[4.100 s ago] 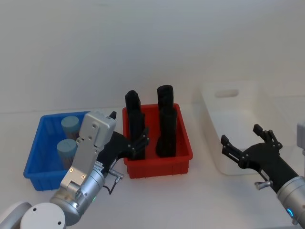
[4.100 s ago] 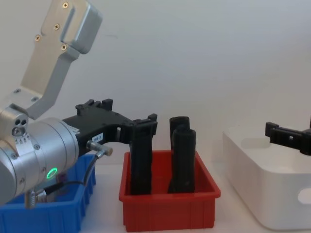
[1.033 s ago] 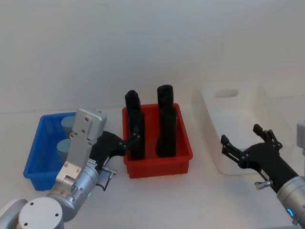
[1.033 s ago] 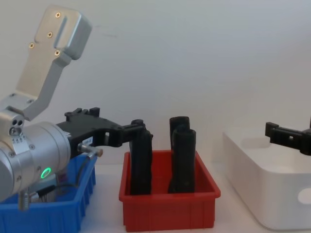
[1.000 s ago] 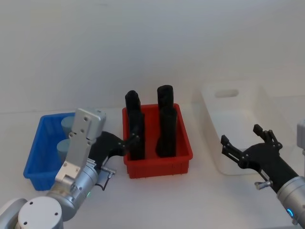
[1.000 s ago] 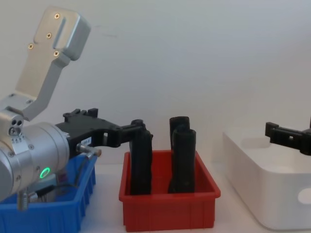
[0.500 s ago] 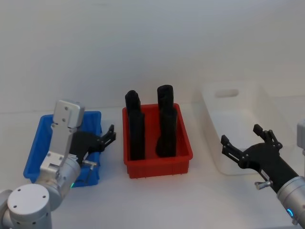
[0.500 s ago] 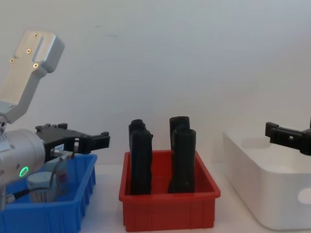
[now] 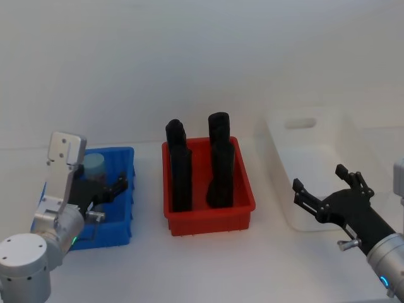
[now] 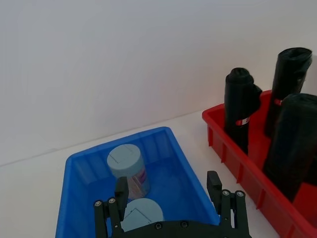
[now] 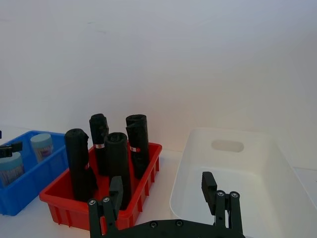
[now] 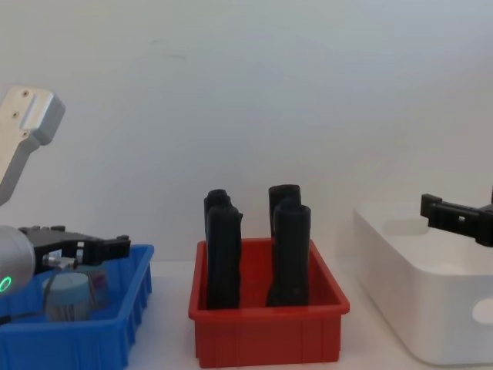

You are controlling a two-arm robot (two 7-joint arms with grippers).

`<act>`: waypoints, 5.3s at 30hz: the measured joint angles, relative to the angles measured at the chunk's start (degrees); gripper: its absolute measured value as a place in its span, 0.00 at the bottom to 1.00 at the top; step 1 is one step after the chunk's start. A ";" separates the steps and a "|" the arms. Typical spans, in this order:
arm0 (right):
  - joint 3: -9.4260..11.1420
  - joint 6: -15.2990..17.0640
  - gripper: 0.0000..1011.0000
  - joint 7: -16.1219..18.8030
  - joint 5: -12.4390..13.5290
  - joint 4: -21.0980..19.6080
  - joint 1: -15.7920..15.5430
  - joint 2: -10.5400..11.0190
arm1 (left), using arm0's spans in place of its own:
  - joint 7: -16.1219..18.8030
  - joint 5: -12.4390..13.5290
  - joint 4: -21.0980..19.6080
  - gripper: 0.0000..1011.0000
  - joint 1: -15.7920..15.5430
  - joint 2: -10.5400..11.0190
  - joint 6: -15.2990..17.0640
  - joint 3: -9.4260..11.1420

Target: Pick the cotton swabs from the blue box and place them into the white box.

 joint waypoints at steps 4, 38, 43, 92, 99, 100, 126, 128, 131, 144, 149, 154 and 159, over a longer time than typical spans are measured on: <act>0.00 0.00 0.99 0.00 0.00 0.00 0.00 0.00 | -0.47 -0.40 2.07 0.99 -0.79 -0.14 0.26 -0.51; 0.00 0.00 0.99 0.00 0.00 0.00 0.00 0.00 | -4.91 -2.83 14.60 0.85 -5.27 -1.63 0.08 -2.56; 0.00 0.00 0.99 0.00 0.00 0.00 0.00 0.00 | -5.58 -3.01 14.86 0.69 -5.40 -1.72 -0.20 -2.66; 0.00 0.00 0.99 0.00 0.00 0.00 0.00 0.00 | -24.65 -0.48 -10.23 0.66 -4.33 2.21 12.31 -3.76; 0.00 0.00 0.99 0.01 0.00 0.00 0.00 0.00 | -30.12 -1.75 -10.48 0.66 -5.67 1.78 13.69 -3.32; 0.00 0.00 0.99 0.01 0.00 0.00 0.00 0.00 | -30.91 -1.91 -10.48 0.66 -5.83 1.70 13.82 -3.25; -0.03 0.22 0.99 0.54 -0.19 -0.05 0.09 -0.04 | -42.44 -3.96 -8.43 0.66 -9.83 -0.71 15.48 -0.97; -0.11 0.57 0.99 1.16 -0.44 -0.10 0.22 -0.07 | -42.65 -4.00 -8.40 0.66 -9.91 -0.76 15.50 -0.93; -0.29 1.26 0.99 2.23 -0.86 -0.19 0.54 -0.13 | -42.98 -4.05 -8.33 0.66 -10.02 -0.83 15.55 -0.86; -2.03 6.04 0.99 9.41 -4.55 -0.54 3.42 -1.50 | -43.66 -4.16 -8.20 0.66 -10.29 -0.99 15.65 -0.71; -2.87 7.77 0.99 11.52 -6.25 -0.35 4.88 -2.51 | -43.77 -4.19 -8.18 0.66 -10.32 -1.01 15.68 -0.68; -3.64 9.49 0.99 13.40 -7.79 0.33 6.56 -3.67 | -43.87 -4.22 -8.14 0.66 -10.35 -1.04 15.68 -0.64; -4.33 10.80 0.99 14.51 -9.05 1.25 8.13 -4.82 | -43.92 -4.22 -8.13 0.66 -10.38 -1.06 15.68 -0.64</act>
